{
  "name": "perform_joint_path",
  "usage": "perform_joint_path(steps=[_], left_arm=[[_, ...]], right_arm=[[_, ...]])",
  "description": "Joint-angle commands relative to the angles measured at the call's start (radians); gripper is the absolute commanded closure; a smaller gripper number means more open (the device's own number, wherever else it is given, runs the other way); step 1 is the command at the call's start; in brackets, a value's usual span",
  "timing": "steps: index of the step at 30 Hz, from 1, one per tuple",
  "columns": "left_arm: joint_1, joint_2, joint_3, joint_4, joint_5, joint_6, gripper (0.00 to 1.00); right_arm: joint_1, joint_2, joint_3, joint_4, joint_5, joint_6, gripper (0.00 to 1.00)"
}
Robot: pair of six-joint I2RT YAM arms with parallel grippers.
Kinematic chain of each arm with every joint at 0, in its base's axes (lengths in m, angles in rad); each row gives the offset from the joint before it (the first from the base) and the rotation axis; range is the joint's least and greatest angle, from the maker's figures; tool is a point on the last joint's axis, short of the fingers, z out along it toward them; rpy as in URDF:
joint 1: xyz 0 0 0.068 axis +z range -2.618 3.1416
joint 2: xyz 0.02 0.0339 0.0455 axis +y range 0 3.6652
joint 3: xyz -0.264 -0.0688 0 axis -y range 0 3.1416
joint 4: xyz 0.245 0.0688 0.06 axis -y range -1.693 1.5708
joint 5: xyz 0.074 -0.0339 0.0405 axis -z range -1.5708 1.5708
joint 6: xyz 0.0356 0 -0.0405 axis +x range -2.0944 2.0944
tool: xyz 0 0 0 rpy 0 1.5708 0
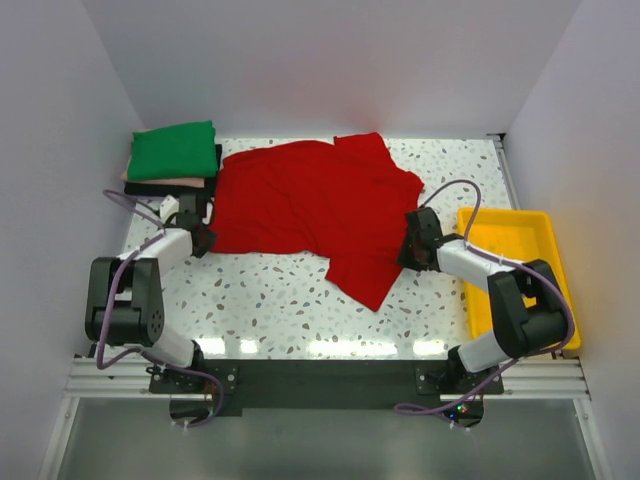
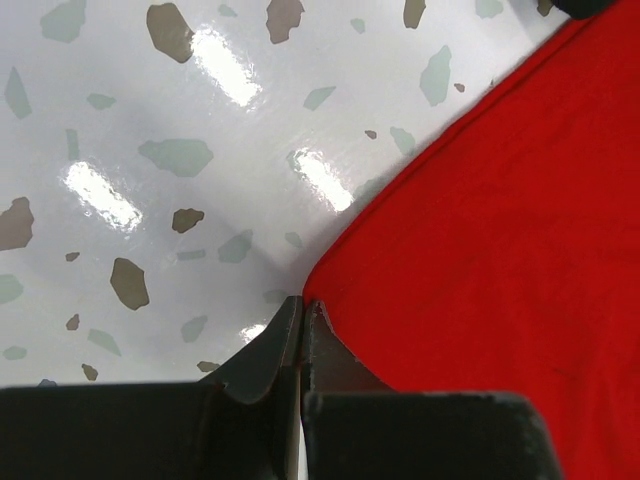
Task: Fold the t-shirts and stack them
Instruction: Flatten the tshirt out
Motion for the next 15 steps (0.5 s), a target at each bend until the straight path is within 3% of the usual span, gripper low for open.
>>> perform_joint_path(steps=[1, 2, 5, 15], left_arm=[[0.012, -0.044, 0.037, -0.01, -0.043, 0.03, 1.0], [0.012, -0.049, 0.038, -0.011, -0.045, 0.039, 1.0], [0.012, -0.069, 0.037, -0.026, -0.057, 0.059, 1.0], [0.06, -0.193, -0.023, -0.074, -0.079, 0.081, 1.0]], right_arm=[[0.002, 0.03, 0.04, 0.015, 0.084, -0.001, 0.79], [0.003, 0.026, 0.045, 0.006, 0.089, -0.001, 0.89], [0.0, -0.02, 0.042, -0.034, 0.097, -0.01, 0.98], [0.0, -0.289, -0.038, -0.204, 0.101, -0.033, 1.0]])
